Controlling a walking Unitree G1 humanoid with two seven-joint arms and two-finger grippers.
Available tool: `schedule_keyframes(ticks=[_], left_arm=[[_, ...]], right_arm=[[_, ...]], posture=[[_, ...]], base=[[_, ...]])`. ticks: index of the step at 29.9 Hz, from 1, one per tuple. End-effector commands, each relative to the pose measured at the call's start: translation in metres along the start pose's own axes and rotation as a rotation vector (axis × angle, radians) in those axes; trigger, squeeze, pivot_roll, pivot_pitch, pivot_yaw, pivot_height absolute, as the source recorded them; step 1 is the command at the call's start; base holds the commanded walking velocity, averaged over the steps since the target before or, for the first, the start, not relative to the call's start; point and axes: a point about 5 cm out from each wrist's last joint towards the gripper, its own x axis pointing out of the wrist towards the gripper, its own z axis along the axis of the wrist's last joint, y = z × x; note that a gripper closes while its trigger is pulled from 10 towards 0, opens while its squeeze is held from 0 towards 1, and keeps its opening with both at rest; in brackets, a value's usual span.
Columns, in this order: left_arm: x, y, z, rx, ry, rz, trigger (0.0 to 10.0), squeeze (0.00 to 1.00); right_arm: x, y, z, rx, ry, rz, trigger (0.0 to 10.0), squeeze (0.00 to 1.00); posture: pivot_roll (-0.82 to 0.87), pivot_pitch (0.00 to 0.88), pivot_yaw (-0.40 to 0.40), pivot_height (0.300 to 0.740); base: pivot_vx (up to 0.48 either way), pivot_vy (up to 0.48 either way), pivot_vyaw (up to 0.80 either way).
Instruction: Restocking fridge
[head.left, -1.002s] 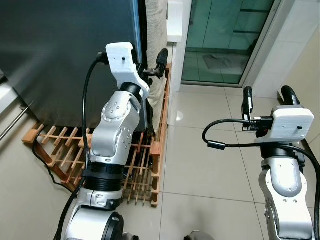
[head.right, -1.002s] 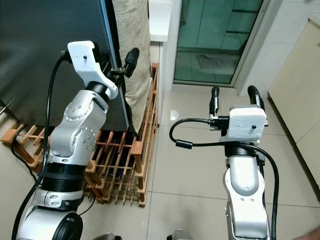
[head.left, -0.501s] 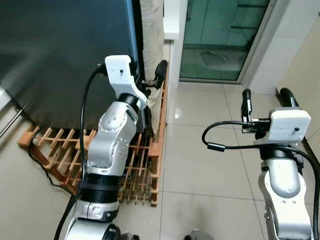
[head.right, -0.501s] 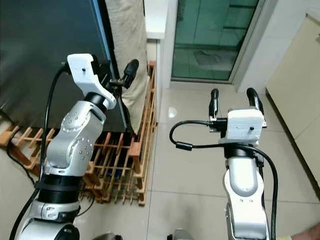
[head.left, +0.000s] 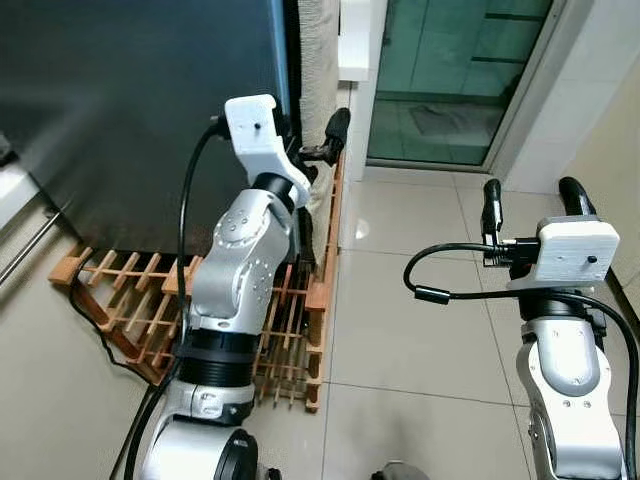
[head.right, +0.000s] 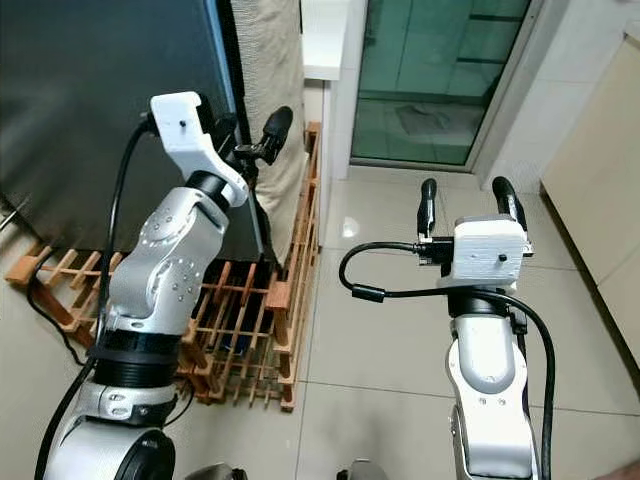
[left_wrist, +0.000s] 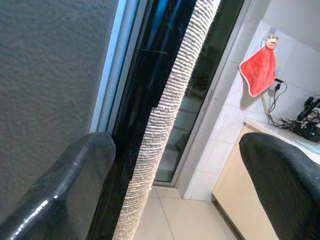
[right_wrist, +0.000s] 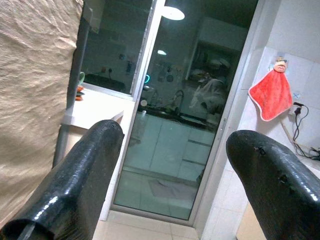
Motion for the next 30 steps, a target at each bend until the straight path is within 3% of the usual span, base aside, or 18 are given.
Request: schedule_keyframes(ticks=[1,5,10,13,16,18,20,27,30], left_arm=[[0.007,-0.013,-0.003,-0.020,0.030,-0.043,10.0,0.00],[0.014,-0.015,-0.006,-0.017,0.065,-0.014,10.0,0.00],[0.020,-0.008,-0.011,0.099,0.122,0.098,10.0,0.00],[0.019,-0.019,-0.015,0.085,0.137,0.037,10.0,0.00],[0.014,-0.050,-0.017,-0.013,0.142,-0.157,10.0,0.00],[0.012,-0.063,-0.015,-0.048,0.128,-0.241,10.0,0.00],[0.012,-0.063,-0.015,-0.048,0.128,-0.241,10.0,0.00],[0.005,-0.096,-0.008,-0.153,0.098,-0.453,10.0,0.00],[0.005,-0.095,-0.006,-0.151,0.088,-0.458,10.0,0.00]], right_arm=[[0.000,0.000,0.000,0.001,-0.004,-0.002,10.0,0.00],[0.000,0.000,0.001,0.002,-0.003,-0.002,10.0,0.00],[0.000,0.002,0.001,0.000,-0.001,-0.001,10.0,0.00],[0.000,0.002,0.000,-0.002,0.004,-0.002,10.0,0.00],[0.000,0.002,0.000,0.000,0.004,-0.001,10.0,0.00],[0.000,0.003,0.001,0.002,0.004,0.000,10.0,0.00],[0.000,0.003,0.001,0.002,0.004,0.000,10.0,0.00],[0.002,0.004,0.001,0.007,0.001,0.000,10.0,0.00],[0.003,0.004,0.002,0.009,-0.002,-0.002,10.0,0.00]], posture=[[-0.19,0.000,0.044,0.711],[-0.19,0.000,0.047,0.711],[-0.20,0.000,0.052,0.711],[-0.20,0.000,0.052,0.711],[-0.20,0.002,0.053,0.711],[-0.19,0.003,0.053,0.711],[-0.19,0.003,0.053,0.711],[-0.19,0.003,0.052,0.711],[-0.19,0.003,0.052,0.711]], base=[[0.000,0.000,0.00],[0.000,0.000,0.00],[0.000,0.000,0.00],[0.000,0.000,0.00],[0.000,0.000,0.00],[0.000,0.000,0.00],[0.000,0.000,0.00],[0.000,0.000,0.00],[0.000,0.000,0.00]])
